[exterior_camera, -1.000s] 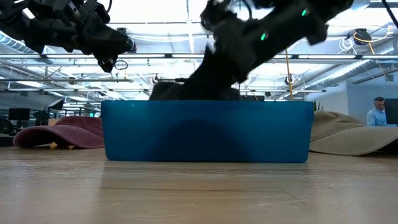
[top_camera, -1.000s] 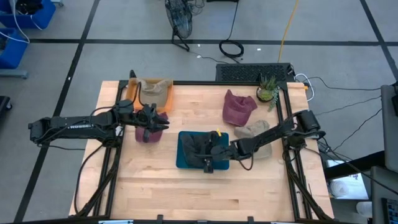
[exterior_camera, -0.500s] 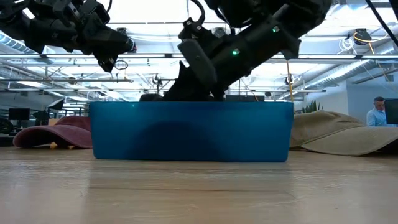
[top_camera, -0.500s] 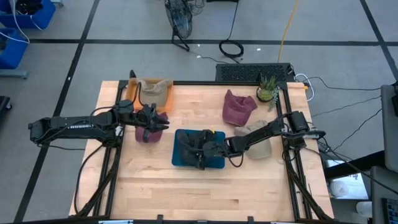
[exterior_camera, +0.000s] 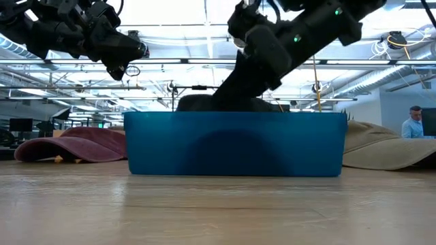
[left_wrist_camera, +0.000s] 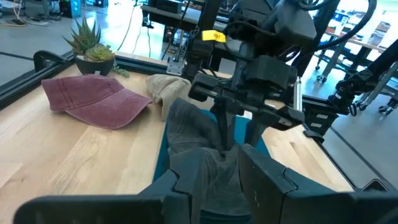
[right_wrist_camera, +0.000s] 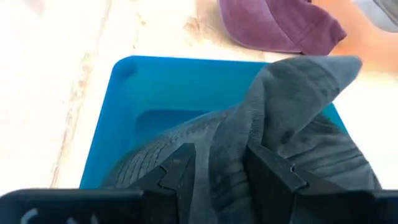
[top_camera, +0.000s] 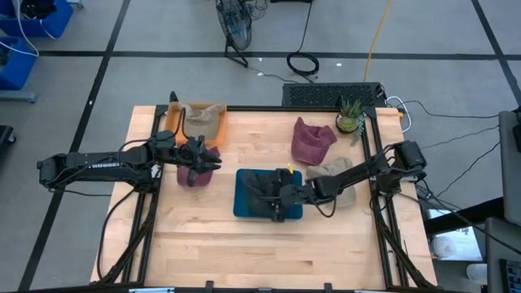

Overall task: Pick & Place hat
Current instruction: Put the black cap into the blue bin, then put the brown cap into the orange bin

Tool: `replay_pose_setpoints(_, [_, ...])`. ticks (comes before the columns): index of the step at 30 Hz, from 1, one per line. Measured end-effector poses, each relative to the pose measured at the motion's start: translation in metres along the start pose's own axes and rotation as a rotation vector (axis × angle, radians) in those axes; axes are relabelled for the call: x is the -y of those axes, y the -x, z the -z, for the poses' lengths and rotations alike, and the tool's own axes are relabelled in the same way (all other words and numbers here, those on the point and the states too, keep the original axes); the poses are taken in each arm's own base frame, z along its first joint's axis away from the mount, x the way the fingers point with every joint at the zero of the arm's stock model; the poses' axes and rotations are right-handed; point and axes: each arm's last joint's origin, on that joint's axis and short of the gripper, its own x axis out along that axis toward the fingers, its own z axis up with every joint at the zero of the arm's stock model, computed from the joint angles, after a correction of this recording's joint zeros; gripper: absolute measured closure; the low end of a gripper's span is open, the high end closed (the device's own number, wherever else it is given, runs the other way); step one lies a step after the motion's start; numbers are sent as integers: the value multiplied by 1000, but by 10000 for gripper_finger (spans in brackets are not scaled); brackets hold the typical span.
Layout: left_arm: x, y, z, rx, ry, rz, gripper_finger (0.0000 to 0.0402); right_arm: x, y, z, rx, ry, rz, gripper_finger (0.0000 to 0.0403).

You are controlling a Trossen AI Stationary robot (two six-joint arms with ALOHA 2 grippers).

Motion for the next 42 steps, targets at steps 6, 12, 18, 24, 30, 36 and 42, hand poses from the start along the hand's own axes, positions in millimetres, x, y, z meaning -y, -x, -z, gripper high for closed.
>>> replay_pose_setpoints(6, [0,0,0,1,13,0,300,-5,-3,9,-15,2,-5,280])
replay_pose_setpoints(12, [0,0,0,5,12,1,300,-11,2,-2,122,47,-40,273])
replay_pose_setpoints(18, [0,0,-2,23,9,4,300,-8,22,-29,295,92,-38,255])
replay_pose_setpoints(24, [0,0,-2,24,22,4,300,2,48,-49,368,103,61,246])
replay_pose_setpoints(30, [0,0,-3,28,22,-14,300,13,56,-30,326,103,184,256])
replay_pose_setpoints(36, [-2,0,-2,36,20,-89,300,29,74,0,270,29,248,274])
replay_pose_setpoints(42, [-4,0,0,9,-42,-117,300,44,123,18,238,-103,220,290])
